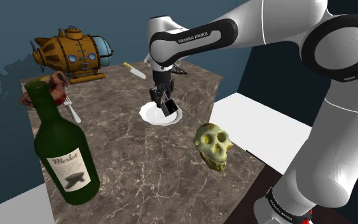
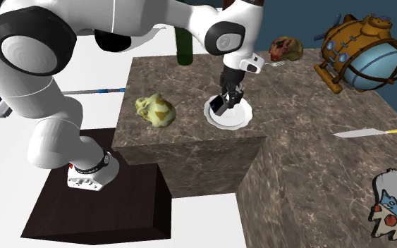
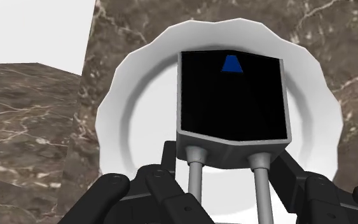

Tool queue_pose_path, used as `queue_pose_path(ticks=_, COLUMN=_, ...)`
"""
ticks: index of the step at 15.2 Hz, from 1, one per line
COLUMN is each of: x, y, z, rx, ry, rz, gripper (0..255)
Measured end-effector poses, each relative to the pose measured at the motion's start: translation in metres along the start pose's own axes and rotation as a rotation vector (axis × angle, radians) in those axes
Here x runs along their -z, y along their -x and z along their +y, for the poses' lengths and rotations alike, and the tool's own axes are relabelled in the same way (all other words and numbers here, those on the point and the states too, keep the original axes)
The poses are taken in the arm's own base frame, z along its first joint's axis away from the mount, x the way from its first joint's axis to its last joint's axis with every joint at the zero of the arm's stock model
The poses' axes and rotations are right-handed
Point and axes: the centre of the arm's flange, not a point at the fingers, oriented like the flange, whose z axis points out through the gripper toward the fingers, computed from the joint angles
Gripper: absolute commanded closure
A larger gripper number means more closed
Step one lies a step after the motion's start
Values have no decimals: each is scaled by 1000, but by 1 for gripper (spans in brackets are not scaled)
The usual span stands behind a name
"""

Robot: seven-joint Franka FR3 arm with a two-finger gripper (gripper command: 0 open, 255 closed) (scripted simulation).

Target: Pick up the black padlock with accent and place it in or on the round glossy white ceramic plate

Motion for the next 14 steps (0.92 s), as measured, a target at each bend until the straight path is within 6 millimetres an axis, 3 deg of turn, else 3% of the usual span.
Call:
queue_pose_path(ticks=4, x=-20, y=-2, z=-1, rx=0, ry=0, rz=1, gripper=255)
queue_pose_path(ticks=10, x=-21, y=-2, z=-1, rx=0, ry=0, rz=6, gripper=255)
queue_pose_path(ticks=11, x=-21, y=-2, z=-1, rx=0, ry=0, rz=7, gripper=0)
queue_pose_path(ticks=14, x=-23, y=-1, z=-2, rx=0, ry=0, rz=1, gripper=0)
